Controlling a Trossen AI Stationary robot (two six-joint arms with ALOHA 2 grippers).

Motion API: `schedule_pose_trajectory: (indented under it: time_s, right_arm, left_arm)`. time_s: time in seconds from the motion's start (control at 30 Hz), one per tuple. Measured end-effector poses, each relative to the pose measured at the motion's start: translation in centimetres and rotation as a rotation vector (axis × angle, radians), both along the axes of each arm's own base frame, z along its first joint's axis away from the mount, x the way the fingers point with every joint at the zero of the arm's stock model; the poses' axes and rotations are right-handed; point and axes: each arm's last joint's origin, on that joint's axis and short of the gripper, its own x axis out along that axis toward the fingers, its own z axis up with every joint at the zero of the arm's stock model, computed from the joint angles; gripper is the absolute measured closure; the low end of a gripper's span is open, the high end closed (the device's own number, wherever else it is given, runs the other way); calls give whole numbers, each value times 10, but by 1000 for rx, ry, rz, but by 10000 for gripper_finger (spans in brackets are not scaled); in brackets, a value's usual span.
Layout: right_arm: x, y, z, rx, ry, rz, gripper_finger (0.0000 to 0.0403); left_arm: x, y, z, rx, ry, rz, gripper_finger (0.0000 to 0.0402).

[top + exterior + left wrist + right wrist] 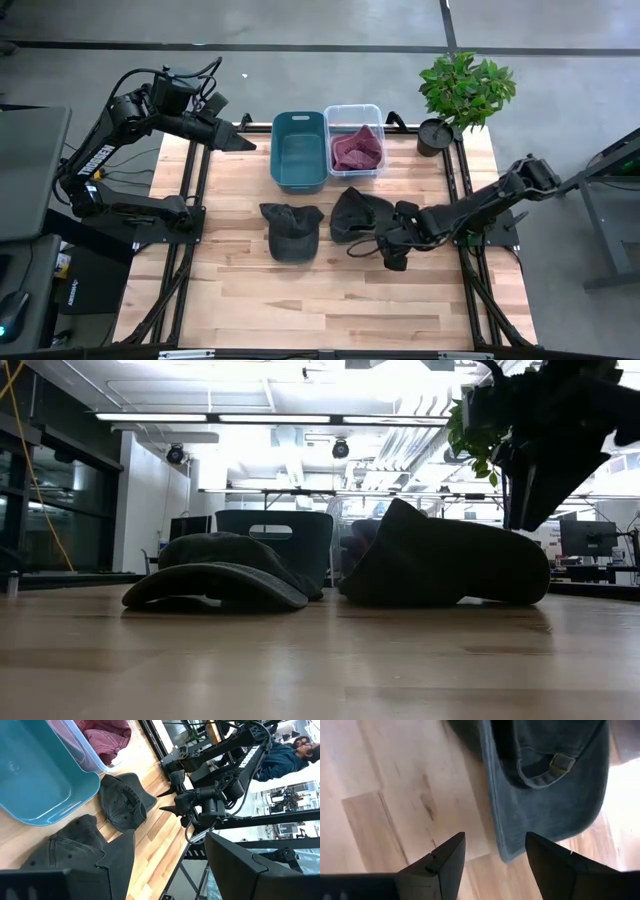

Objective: Pick & Place hat
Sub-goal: Put the right black cap into the blue bin

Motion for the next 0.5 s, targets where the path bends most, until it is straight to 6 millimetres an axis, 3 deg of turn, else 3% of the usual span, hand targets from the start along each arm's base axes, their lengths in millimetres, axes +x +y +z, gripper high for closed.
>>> schedule_pose_trajectory:
  time_s: [0.3,0.5]
  right_arm:
    - [-30,4,-4,-26,-126,-52,201]
    - [-44,1,-24,-43,-198,-3,201]
  left_arm:
    - [0,0,0,-3,3,0,176]
    - [0,0,0,-2,5,7,177]
